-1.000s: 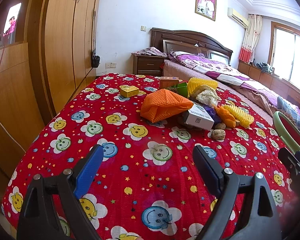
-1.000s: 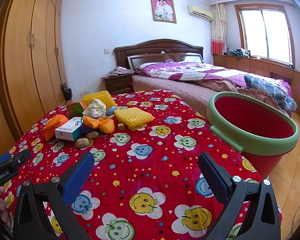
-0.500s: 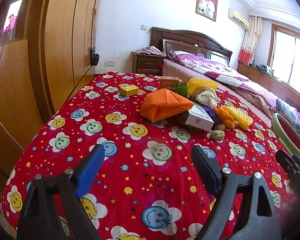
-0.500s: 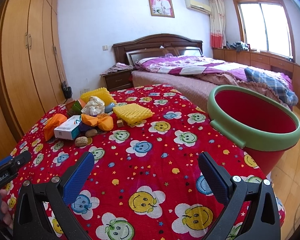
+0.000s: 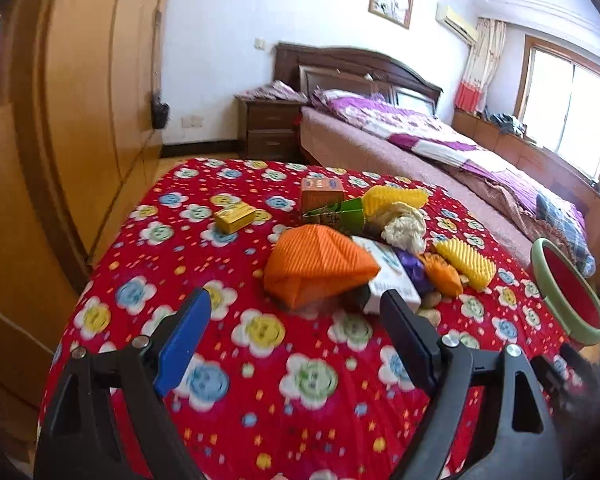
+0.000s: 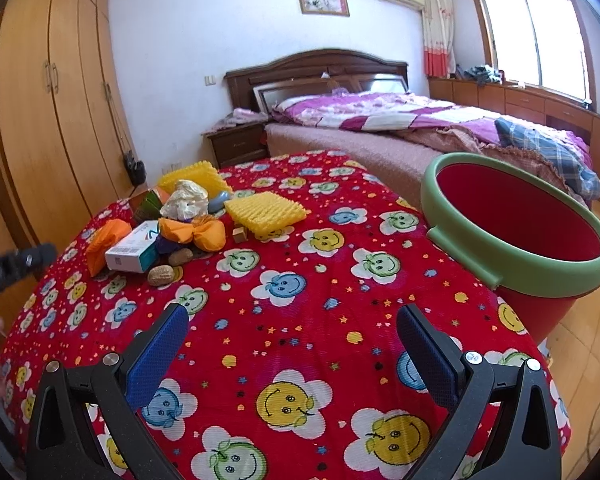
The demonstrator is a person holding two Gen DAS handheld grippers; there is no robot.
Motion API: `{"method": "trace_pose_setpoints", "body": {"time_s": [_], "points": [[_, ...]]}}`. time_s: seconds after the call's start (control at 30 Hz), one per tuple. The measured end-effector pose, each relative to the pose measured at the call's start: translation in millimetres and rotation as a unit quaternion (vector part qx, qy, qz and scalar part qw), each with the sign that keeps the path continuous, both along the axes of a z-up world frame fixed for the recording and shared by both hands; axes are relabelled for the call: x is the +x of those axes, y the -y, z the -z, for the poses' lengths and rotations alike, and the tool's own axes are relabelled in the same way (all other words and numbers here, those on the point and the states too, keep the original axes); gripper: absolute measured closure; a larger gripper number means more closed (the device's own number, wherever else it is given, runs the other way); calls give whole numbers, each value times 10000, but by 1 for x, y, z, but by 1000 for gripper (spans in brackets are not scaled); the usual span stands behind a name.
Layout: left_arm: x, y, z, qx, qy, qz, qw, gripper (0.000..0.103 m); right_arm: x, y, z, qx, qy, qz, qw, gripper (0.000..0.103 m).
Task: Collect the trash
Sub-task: 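Grasp the orange mesh bag with the left tool while the right tool grasps the yellow sponge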
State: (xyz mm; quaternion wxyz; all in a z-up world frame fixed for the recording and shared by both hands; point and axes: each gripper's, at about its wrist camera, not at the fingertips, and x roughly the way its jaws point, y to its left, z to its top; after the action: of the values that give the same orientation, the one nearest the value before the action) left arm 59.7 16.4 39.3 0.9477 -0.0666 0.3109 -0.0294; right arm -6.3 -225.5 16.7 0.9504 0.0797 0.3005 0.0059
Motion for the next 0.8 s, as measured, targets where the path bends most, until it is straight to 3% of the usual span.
{"method": "trace_pose_setpoints", "body": {"time_s": [0.33, 0.43, 0.53, 0.73, 0.8], "points": [[67, -3, 9, -187, -431, 230, 9986, 17, 46, 8, -29, -157, 21, -75, 9998, 0], [81, -4, 21, -12, -537, 203, 9983, 21, 71, 7, -30, -357, -228, 81, 9991, 0], [87, -7, 31, 21, -608, 187, 9980, 22, 92, 9, -27, -259, -483, 167, 9984, 0], [91, -8, 39, -169, -759, 300, 9965, 30, 132, 2, -17, -154, -784, 97, 9968, 0], [95, -8, 44, -335, -935, 374, 9944, 35, 143, -3, -10, -171, -896, 34, 9958, 8]]}}
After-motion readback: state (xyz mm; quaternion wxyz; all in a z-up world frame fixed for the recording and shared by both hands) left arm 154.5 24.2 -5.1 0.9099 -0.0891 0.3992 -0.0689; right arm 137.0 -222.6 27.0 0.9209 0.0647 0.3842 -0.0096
